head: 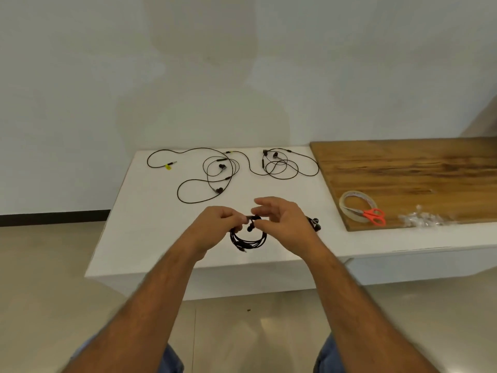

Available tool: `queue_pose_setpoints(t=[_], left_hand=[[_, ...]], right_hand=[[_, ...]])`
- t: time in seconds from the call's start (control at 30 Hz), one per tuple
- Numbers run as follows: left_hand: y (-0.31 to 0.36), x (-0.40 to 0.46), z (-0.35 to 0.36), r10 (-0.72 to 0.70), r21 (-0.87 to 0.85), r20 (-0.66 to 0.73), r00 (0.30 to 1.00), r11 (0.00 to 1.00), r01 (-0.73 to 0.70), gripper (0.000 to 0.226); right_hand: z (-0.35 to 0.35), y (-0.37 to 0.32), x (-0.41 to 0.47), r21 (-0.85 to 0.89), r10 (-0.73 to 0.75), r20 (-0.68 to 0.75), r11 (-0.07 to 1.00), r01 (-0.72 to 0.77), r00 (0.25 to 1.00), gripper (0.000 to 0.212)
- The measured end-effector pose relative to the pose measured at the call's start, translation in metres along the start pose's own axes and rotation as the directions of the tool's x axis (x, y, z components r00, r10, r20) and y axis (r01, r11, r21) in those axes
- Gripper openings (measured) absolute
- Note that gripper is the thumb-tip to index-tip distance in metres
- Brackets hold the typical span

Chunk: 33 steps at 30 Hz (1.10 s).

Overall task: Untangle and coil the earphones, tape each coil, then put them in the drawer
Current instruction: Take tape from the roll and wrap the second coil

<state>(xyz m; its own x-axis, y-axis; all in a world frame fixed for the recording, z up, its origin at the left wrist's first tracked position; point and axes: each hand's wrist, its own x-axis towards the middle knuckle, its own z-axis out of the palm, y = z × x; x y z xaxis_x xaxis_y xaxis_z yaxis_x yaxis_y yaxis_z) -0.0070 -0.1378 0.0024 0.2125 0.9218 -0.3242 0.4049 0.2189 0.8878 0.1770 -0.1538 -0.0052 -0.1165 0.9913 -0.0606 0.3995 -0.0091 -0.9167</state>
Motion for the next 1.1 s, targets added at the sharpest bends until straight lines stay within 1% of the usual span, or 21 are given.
queue_pose_setpoints(t=[0.07,0.17,0.27,0.33,0.47,0.53,0.63,0.7,0.8,0.87,0.97,1.1], left_hand=[[-0.009,0.007,-0.001,-0.014,-0.031,0.063,0.998,0.999,0.016,0.017],[-0.018,0.021,0.001,-0.007,-0.056,0.115,0.993,0.998,0.013,0.018],[-0.021,0.031,0.004,0.002,-0.098,0.095,0.995,0.995,0.007,0.018],[-0.026,0.035,0.007,0.002,-0.133,0.066,0.998,0.991,0.007,0.018],[-0.038,0.043,0.013,-0.076,-0.268,0.026,0.997,0.96,0.08,0.018],[-0.045,0.05,0.016,-0.108,-0.275,0.008,0.994,0.956,0.106,0.019],[-0.054,0.059,0.022,-0.139,-0.23,-0.052,0.989,0.965,0.124,0.02],[-0.06,0.065,0.027,-0.124,-0.145,-0.12,0.985,0.984,0.107,0.027],[-0.062,0.07,0.036,-0.04,0.102,-0.232,0.972,0.993,0.065,0.029],[-0.06,0.07,0.043,0.031,0.212,-0.278,0.96,0.977,0.029,0.026],[-0.058,0.069,0.047,0.108,0.291,-0.314,0.943,0.957,-0.013,0.024],[-0.055,0.07,0.045,0.16,0.356,-0.322,0.933,0.934,-0.037,0.026]], right_hand=[[-0.001,0.008,0.004,0.109,0.054,0.036,0.992,-0.058,0.998,0.043],[-0.004,0.018,0.016,0.164,0.126,0.121,0.976,-0.145,0.985,0.033],[-0.005,0.024,0.024,0.288,0.17,0.176,0.933,-0.216,0.97,0.026],[-0.002,0.028,0.027,0.335,0.19,0.18,0.911,-0.242,0.965,0.023],[0.007,0.038,0.033,0.334,0.252,0.096,0.903,-0.269,0.963,0.014],[0.01,0.044,0.037,0.35,0.277,0.035,0.897,-0.271,0.96,0.012],[0.014,0.052,0.041,0.341,0.298,-0.052,0.902,-0.263,0.953,0.009],[0.018,0.058,0.043,0.271,0.292,-0.12,0.929,-0.252,0.949,0.007],[0.023,0.065,0.046,0.067,0.242,-0.21,0.97,-0.233,0.947,0.008],[0.024,0.069,0.047,-0.081,0.2,-0.24,0.971,-0.225,0.95,0.006],[0.024,0.068,0.047,-0.265,0.157,-0.259,0.937,-0.226,0.953,0.01],[0.026,0.061,0.045,-0.51,0.124,-0.251,0.826,-0.24,0.96,0.027]])
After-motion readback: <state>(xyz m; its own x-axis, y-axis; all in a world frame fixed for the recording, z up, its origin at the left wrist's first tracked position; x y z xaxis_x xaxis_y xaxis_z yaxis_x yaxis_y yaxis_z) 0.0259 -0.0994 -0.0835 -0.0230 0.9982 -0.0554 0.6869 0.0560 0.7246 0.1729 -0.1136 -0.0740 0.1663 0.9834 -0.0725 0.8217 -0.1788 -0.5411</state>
